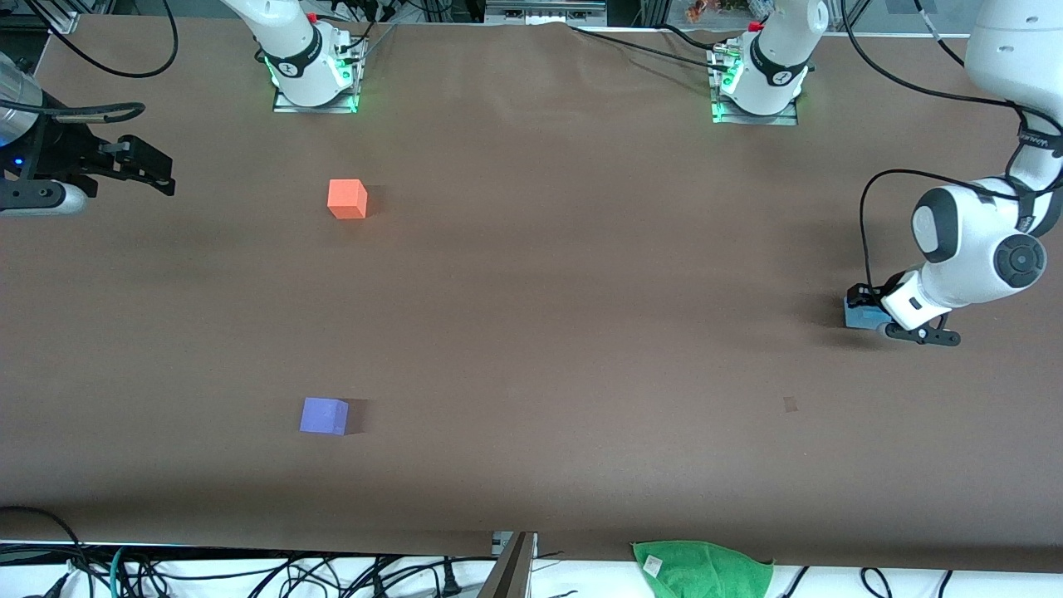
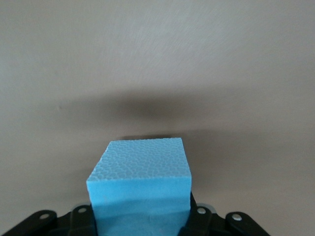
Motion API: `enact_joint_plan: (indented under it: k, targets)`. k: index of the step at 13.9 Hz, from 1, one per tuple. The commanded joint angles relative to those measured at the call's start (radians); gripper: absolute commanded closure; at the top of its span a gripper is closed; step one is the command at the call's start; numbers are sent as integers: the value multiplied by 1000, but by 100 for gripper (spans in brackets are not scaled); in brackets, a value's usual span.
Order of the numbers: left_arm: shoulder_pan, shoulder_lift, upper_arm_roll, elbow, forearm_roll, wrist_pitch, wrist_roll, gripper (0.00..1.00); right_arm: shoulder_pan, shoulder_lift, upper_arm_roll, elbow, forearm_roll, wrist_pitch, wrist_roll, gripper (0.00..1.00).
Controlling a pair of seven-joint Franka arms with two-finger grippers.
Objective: Place blue block between orange and purple blocks
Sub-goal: 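Carry the blue cube with the left gripper to the table middle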
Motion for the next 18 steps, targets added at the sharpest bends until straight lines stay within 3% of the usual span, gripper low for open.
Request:
enact_joint_plan:
  k: [1,4,7,9,12,16,18]
  targets:
    - [-11,-74,-90,101,18,-226,4,92,-10,-7,3,-10,10,11,-10,0]
    - [-38,-56,-254,278,15,-477,-10,90,-10,-7,3,-10,11,11,-10,0]
    - [-208,-7,-276,320,-2,-485,-294,90,-10,-7,3,-10,11,11,-10,0]
    - [-360,109,-276,408,-31,-471,-517,90,-10,-7,3,-10,11,11,-10,0]
    - [-558,267,-274,542,-26,-337,-825,90,-10,-7,3,-10,11,12,-10,0]
    - [-681,384,-274,553,-31,-4,-999,90,-10,0,3,-10,11,14,-10,0]
    - [-713,422,-274,553,-26,56,-1093,87,-10,1,3,-10,11,14,-11,0]
